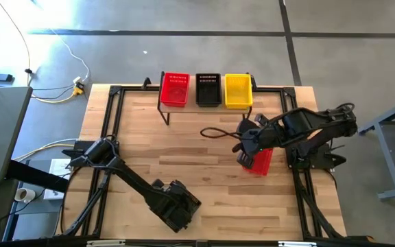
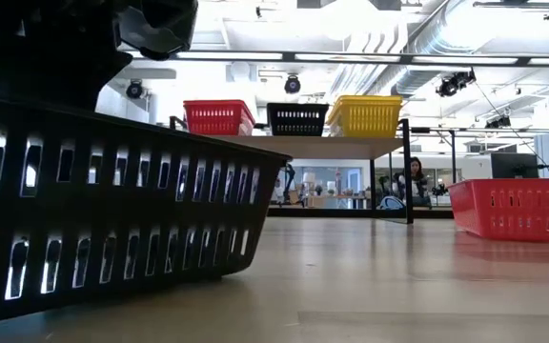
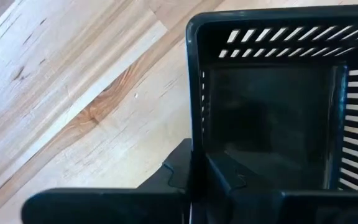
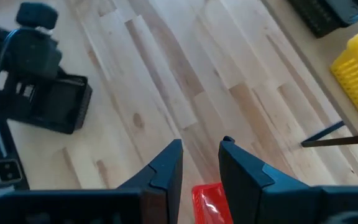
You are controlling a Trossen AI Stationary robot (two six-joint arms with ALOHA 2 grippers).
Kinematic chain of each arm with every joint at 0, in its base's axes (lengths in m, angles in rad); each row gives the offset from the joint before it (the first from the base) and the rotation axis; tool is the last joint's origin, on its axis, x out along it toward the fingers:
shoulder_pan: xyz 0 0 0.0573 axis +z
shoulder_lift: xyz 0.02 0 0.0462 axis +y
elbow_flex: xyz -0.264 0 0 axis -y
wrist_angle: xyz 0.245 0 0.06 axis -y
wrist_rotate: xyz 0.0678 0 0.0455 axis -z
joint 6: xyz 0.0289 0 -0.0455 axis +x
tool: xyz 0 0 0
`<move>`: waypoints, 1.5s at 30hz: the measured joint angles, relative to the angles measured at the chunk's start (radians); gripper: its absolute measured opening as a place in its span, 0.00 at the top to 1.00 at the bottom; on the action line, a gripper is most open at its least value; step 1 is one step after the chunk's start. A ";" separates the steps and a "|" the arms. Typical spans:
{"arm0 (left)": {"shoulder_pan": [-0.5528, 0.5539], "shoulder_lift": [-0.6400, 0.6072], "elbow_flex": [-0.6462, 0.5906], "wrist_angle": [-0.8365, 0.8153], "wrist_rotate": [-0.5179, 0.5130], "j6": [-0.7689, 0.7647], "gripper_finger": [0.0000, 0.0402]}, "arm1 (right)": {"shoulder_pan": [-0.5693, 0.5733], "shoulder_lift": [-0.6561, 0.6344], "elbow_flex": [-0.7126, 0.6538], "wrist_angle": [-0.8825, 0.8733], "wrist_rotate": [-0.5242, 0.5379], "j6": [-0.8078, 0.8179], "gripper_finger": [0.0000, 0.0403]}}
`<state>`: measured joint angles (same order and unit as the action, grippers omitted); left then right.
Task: Stack baskets on shelf by color
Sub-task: Stack the black bin on the top of the black bin on the shelf
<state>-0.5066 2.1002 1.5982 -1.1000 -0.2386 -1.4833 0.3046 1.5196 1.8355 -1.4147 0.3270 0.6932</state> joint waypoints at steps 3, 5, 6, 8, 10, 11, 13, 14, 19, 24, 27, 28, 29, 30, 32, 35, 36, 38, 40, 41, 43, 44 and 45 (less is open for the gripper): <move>0.012 0.000 0.000 0.000 0.013 0.002 0.97 | 0.028 0.000 0.000 0.006 -0.006 -0.024 0.77; 0.025 -0.001 0.000 0.001 0.026 0.002 0.99 | 0.050 0.000 0.000 0.021 -0.006 -0.040 0.77; 0.032 -0.004 0.000 0.001 0.030 0.003 0.99 | 0.061 0.000 0.000 0.030 -0.006 -0.049 0.77; 0.054 -0.018 0.000 0.006 0.044 0.003 0.99 | 0.084 0.000 0.000 0.045 -0.006 -0.078 0.77; 0.080 -0.037 0.000 0.008 0.048 0.003 0.99 | 0.108 0.000 0.000 0.055 -0.013 -0.108 0.77; 0.095 -0.048 0.000 0.008 0.047 0.003 0.99 | 0.120 0.000 0.000 0.061 -0.019 -0.125 0.77; 0.126 -0.069 0.000 0.013 0.045 0.008 0.99 | 0.143 0.000 0.000 0.071 -0.025 -0.153 0.77; 0.142 -0.080 0.000 0.019 0.045 0.018 0.99 | 0.154 0.000 0.000 0.080 -0.025 -0.165 0.77; 0.222 -0.128 0.000 0.069 0.048 0.029 0.99 | 0.202 0.000 0.000 0.139 -0.030 -0.271 0.77; 0.294 -0.164 0.000 0.153 0.047 0.029 1.00 | 0.228 0.000 0.000 0.210 -0.044 -0.375 0.77; 0.334 -0.174 0.000 0.191 0.047 0.032 1.00 | 0.232 0.001 0.000 0.241 -0.056 -0.437 0.77; 0.348 -0.174 0.000 0.210 0.047 0.034 1.00 | 0.232 0.003 0.000 0.248 -0.057 -0.455 0.77; 0.360 -0.174 0.000 0.229 0.050 0.038 1.00 | 0.233 0.005 0.000 0.248 -0.058 -0.474 0.77; 0.373 -0.174 0.000 0.239 0.064 0.039 1.00 | 0.233 0.010 0.000 0.250 -0.059 -0.492 0.77; 0.393 -0.174 0.000 0.276 0.083 0.039 1.00 | 0.233 0.020 0.000 0.256 -0.059 -0.527 0.77; 0.415 -0.174 0.000 0.338 0.093 0.038 1.00 | 0.233 0.044 0.000 0.254 -0.077 -0.580 0.76; 0.419 -0.174 0.000 0.364 0.093 0.038 1.00 | 0.233 0.054 0.000 0.254 -0.086 -0.590 0.75; 0.429 -0.174 0.000 0.400 0.093 0.037 1.00 | 0.233 0.074 0.000 0.255 -0.095 -0.615 0.72; 0.438 -0.174 0.000 0.420 0.096 0.032 1.00 | 0.233 0.097 0.000 0.256 -0.094 -0.633 0.69; 0.443 -0.174 0.000 0.420 0.097 0.026 1.00 | 0.233 0.108 0.000 0.256 -0.094 -0.640 0.68; 0.451 -0.174 0.000 0.419 0.100 0.019 1.00 | 0.233 0.128 0.000 0.255 -0.095 -0.641 0.65; 0.457 -0.174 0.000 0.418 0.106 0.017 1.00 | 0.233 0.139 0.000 0.254 -0.095 -0.642 0.65; 0.461 -0.174 0.000 0.418 0.108 0.011 1.00 | 0.233 0.150 0.000 0.253 -0.095 -0.642 0.64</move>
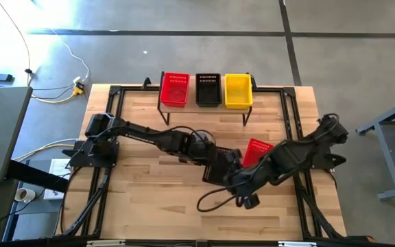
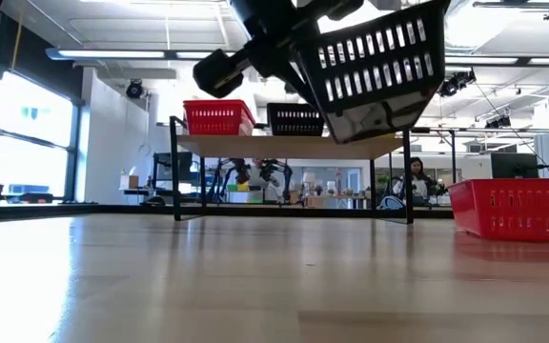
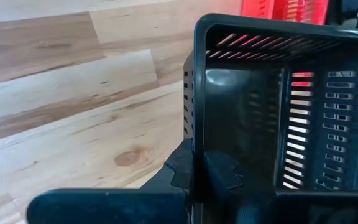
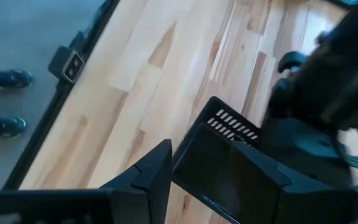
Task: Stack baskets on shelf by color
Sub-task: Stack the black bin on the top of the black bin on the shelf
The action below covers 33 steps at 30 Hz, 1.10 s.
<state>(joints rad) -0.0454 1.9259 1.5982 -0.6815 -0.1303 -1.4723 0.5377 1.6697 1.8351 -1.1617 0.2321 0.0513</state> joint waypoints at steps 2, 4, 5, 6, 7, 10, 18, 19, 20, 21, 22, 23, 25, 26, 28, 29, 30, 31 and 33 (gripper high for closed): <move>0.008 0.000 0.000 0.000 0.013 -0.008 1.00 | -0.001 0.026 0.000 -0.006 0.000 0.000 0.64; 0.016 0.000 0.000 0.000 0.030 -0.009 1.00 | 0.000 0.049 0.000 -0.012 0.000 0.000 0.64; 0.020 0.000 0.000 0.000 0.038 -0.009 1.00 | 0.000 0.060 0.000 -0.015 0.000 -0.004 0.64; 0.023 0.000 0.000 0.000 0.046 -0.009 1.00 | 0.000 0.072 0.000 -0.019 0.000 -0.005 0.64; 0.025 0.000 0.000 0.000 0.047 -0.007 1.00 | 0.000 0.084 0.000 -0.024 0.002 -0.007 0.64; 0.033 0.000 0.000 0.001 0.048 0.003 1.00 | -0.001 0.118 0.000 -0.031 0.003 -0.004 0.64; 0.039 0.000 0.000 0.073 0.045 0.048 1.00 | -0.007 0.171 0.000 -0.041 0.001 0.030 0.64; 0.039 0.000 0.000 0.081 0.045 0.053 1.00 | -0.009 0.176 0.000 -0.050 0.003 0.042 0.64; 0.039 0.000 0.000 0.087 0.046 0.060 1.00 | -0.011 0.179 0.000 -0.063 0.006 0.053 0.64; 0.039 0.000 0.000 0.091 0.045 0.063 1.00 | -0.015 0.183 0.000 -0.075 0.012 0.067 0.64; 0.039 0.000 0.000 0.097 0.045 0.064 1.00 | -0.019 0.185 0.000 -0.083 0.013 0.081 0.64; 0.039 0.000 0.000 0.110 0.044 0.073 1.00 | -0.022 0.186 0.000 -0.093 0.012 0.094 0.64; 0.039 -0.003 0.000 0.127 0.043 0.091 1.00 | -0.032 0.189 0.000 -0.104 0.003 0.118 0.64; 0.039 -0.005 0.000 0.129 0.039 0.096 1.00 | -0.035 0.190 0.000 -0.106 0.006 0.128 0.64; 0.040 -0.005 0.000 0.147 0.032 0.117 1.00 | -0.038 0.190 0.000 -0.117 0.008 0.137 0.64; 0.040 -0.006 0.000 0.153 0.029 0.124 1.00 | -0.041 0.190 0.001 -0.119 0.009 0.148 0.64; 0.041 -0.012 -0.002 0.153 0.029 0.132 1.00 | -0.043 0.190 0.002 -0.119 0.010 0.158 0.64; 0.042 -0.018 -0.003 0.147 0.028 0.138 1.00 | -0.045 0.190 0.002 -0.126 0.012 0.170 0.64; 0.046 -0.021 -0.003 0.152 0.026 0.152 1.00 | -0.050 0.188 0.004 -0.148 0.010 0.201 0.64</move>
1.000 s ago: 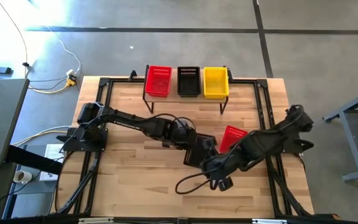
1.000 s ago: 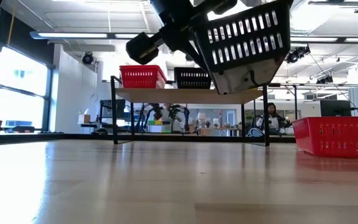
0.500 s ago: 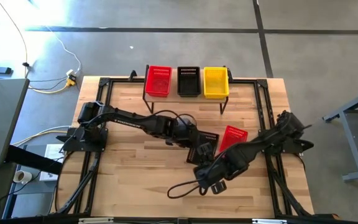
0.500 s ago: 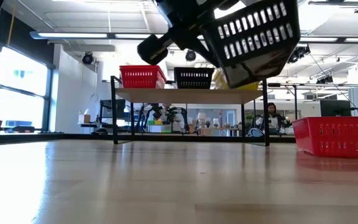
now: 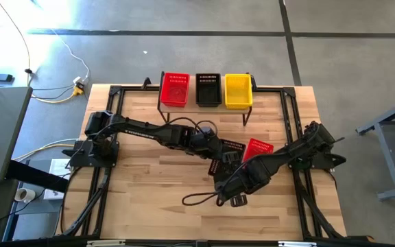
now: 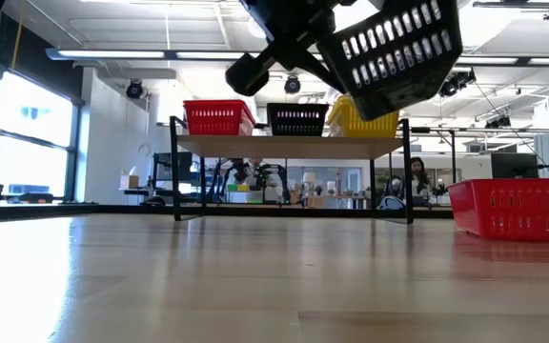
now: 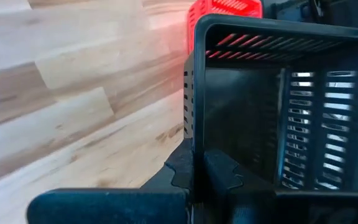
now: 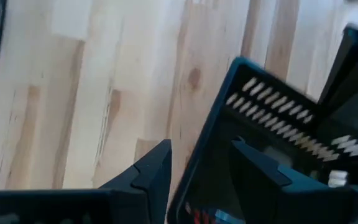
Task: Stack baskets on shelf by color
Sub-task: Stack the black bin on the top of the black bin on the shelf
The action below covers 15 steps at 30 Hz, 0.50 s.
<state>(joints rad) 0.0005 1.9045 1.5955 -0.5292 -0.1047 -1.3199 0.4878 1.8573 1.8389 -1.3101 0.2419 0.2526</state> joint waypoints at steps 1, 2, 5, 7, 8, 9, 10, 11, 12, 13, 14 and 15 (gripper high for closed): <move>0.001 -0.001 0.000 0.001 0.000 0.008 1.00 | -0.003 0.000 0.000 -0.011 -0.009 0.011 0.64; 0.002 -0.002 0.000 -0.002 -0.001 0.014 1.00 | -0.005 0.001 0.000 -0.017 -0.017 0.023 0.64; 0.006 -0.003 0.000 -0.006 0.001 0.030 1.00 | -0.007 0.000 0.000 -0.006 -0.038 0.060 0.64; 0.007 -0.005 0.000 -0.006 0.008 0.043 1.00 | -0.007 0.000 0.000 -0.009 -0.053 0.080 0.64; 0.007 -0.006 0.000 -0.005 0.010 0.046 1.00 | -0.008 0.000 -0.001 -0.017 -0.066 0.091 0.64; 0.007 -0.007 0.000 -0.005 0.012 0.046 1.00 | -0.008 0.000 -0.002 -0.017 -0.072 0.105 0.64; 0.009 -0.008 0.000 -0.002 0.016 0.049 1.00 | -0.008 0.000 -0.002 -0.017 -0.081 0.117 0.64; 0.012 -0.008 0.000 0.005 0.026 0.057 1.00 | -0.007 0.000 -0.002 -0.018 -0.082 0.127 0.64; 0.015 -0.008 0.000 0.014 0.041 0.069 1.00 | -0.007 0.000 -0.002 -0.018 -0.083 0.139 0.64; 0.016 -0.009 0.000 0.026 0.058 0.077 1.00 | -0.007 0.001 -0.002 -0.022 -0.092 0.149 0.64; 0.017 -0.011 0.002 0.062 0.075 0.079 1.00 | -0.009 0.003 -0.004 -0.022 -0.109 0.150 0.64; 0.016 -0.017 0.007 0.089 0.081 0.084 1.00 | -0.010 0.009 -0.006 -0.017 -0.110 0.152 0.64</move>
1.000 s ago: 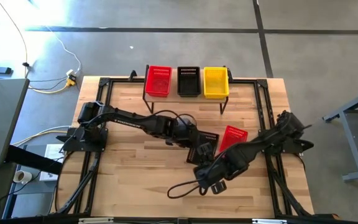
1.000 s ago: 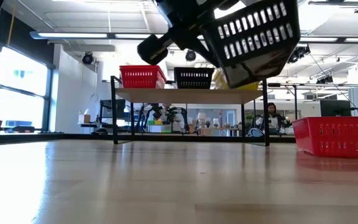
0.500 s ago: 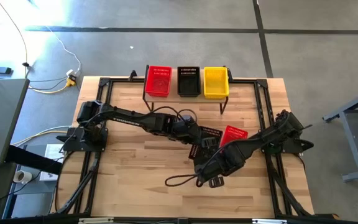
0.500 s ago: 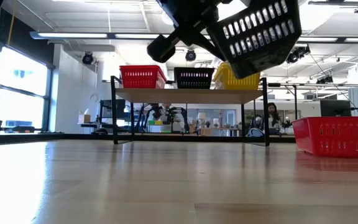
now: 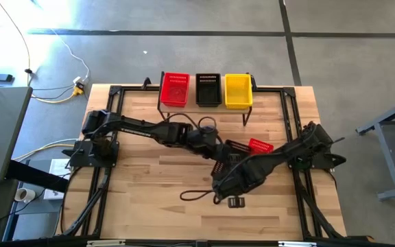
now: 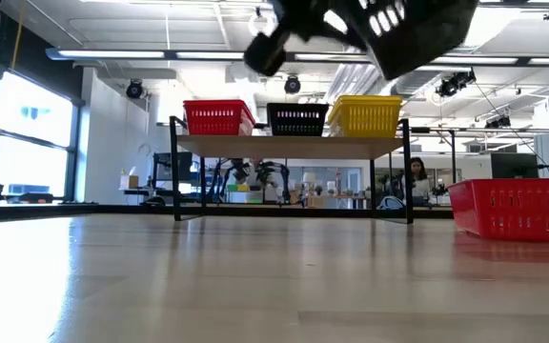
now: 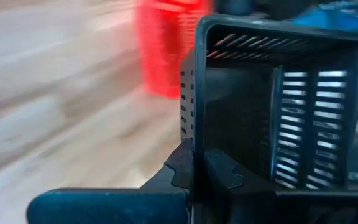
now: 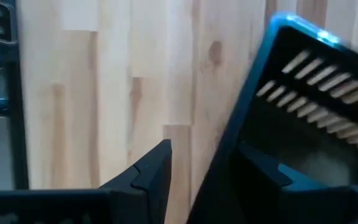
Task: Stack baskets on shelf by color
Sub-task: Stack the black bin on the top of the black bin on the shelf
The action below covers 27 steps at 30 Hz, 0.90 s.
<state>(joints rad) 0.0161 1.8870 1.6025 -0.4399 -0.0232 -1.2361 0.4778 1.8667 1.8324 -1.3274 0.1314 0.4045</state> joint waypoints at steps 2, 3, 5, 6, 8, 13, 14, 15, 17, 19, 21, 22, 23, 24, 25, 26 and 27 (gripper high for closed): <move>-0.003 -0.008 0.001 0.041 0.007 0.016 1.00 | -0.001 0.005 -0.001 0.000 -0.005 0.003 0.64; -0.004 -0.003 0.001 0.078 0.022 0.022 1.00 | 0.000 0.003 0.001 -0.001 -0.005 0.003 0.64; -0.004 0.004 -0.002 0.110 0.041 0.035 1.00 | 0.003 0.003 0.001 -0.002 0.004 0.012 0.66; -0.004 0.003 -0.002 0.106 0.039 0.037 1.00 | 0.003 0.004 0.001 -0.002 0.010 0.025 0.68; -0.004 0.000 -0.002 0.067 0.035 0.040 1.00 | 0.000 0.004 0.001 -0.002 0.009 0.036 0.73; -0.004 0.001 -0.002 0.015 0.033 0.043 1.00 | 0.002 0.004 0.001 -0.006 -0.005 0.044 0.85; -0.005 0.001 -0.002 0.008 0.029 0.049 1.00 | 0.002 0.004 0.001 -0.005 -0.006 0.044 0.88; -0.005 0.002 -0.002 0.004 0.025 0.059 1.00 | 0.001 0.004 0.001 -0.007 -0.009 0.049 0.91; -0.004 0.002 -0.002 0.002 0.015 0.066 1.00 | 0.000 0.004 0.001 -0.014 -0.010 0.064 0.97; -0.004 0.002 -0.002 0.003 0.014 0.068 1.00 | 0.000 0.004 0.001 -0.017 -0.009 0.068 0.99; -0.004 0.002 -0.002 0.004 0.018 0.068 0.99 | 0.001 0.004 0.001 -0.014 -0.010 0.082 0.98; -0.004 0.002 -0.002 0.004 0.020 0.066 0.98 | 0.001 0.004 0.001 -0.013 -0.011 0.089 0.99; -0.004 0.003 -0.002 0.003 0.020 0.065 0.97 | 0.001 0.004 0.001 -0.014 -0.013 0.091 0.99; -0.004 0.003 -0.002 0.002 0.020 0.067 0.96 | 0.001 0.004 0.001 -0.014 -0.013 0.091 0.99; -0.004 0.003 -0.003 0.002 0.020 0.077 0.94 | 0.001 0.004 0.001 -0.014 -0.013 0.093 0.99; -0.004 0.003 -0.003 0.002 0.023 0.089 0.92 | 0.001 0.003 0.001 -0.013 -0.012 0.100 0.99; -0.004 0.003 -0.003 0.002 0.023 0.098 0.90 | 0.001 0.003 0.002 -0.012 -0.012 0.112 1.00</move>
<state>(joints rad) 0.0120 1.8900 1.5997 -0.4377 -0.0002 -1.1378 0.4789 1.8702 1.8343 -1.3394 0.1198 0.5162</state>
